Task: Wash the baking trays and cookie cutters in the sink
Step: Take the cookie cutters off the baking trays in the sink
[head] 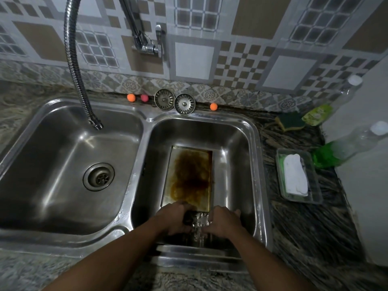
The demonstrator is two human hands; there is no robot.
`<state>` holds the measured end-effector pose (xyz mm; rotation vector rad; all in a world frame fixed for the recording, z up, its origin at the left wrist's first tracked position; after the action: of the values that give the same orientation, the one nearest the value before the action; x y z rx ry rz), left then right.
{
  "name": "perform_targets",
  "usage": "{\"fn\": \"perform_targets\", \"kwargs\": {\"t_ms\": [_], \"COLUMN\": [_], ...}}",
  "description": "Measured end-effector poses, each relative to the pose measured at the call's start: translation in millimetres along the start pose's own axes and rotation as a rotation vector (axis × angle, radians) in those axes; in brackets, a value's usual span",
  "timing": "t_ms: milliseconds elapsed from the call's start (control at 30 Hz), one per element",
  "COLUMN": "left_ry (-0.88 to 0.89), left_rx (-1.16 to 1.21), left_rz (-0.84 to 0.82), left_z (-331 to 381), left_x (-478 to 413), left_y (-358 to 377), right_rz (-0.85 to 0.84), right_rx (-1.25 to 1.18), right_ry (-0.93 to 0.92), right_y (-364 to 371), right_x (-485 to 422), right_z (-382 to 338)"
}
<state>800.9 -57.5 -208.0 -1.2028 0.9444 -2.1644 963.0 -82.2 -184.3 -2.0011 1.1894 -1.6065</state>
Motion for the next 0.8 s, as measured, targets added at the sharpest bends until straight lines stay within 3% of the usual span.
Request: {"fn": "perform_targets", "kwargs": {"t_ms": [233, 433, 600, 800], "left_ry": [-0.163, -0.353, -0.401, -0.461], "left_rx": [0.007, 0.110, 0.252, 0.261], "left_rz": [0.167, 0.322, 0.333, 0.419], "left_z": [-29, -69, -88, -93], "left_x": [-12, -29, -40, -44], "left_y": [-33, -38, -36, -41], "right_rz": [0.201, 0.332, 0.359, 0.387], "right_rx": [-0.223, -0.563, -0.599, -0.503], "right_ry": [0.051, 0.106, 0.137, 0.203], "right_y": [-33, -23, -19, -19], "right_x": [-32, -65, -79, -86], "right_z": [-2, 5, 5, 5]}}
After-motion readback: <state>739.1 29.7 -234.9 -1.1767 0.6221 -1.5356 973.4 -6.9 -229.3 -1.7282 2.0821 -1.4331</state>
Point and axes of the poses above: each hand's wrist, its own x-axis away from the middle knuckle, its own y-axis out of the palm, z = x × y, the point moved 6 cm from there along -x, towards the middle knuckle, and after that the axes turned 5 degrees about -x, right-handed, at the moved point
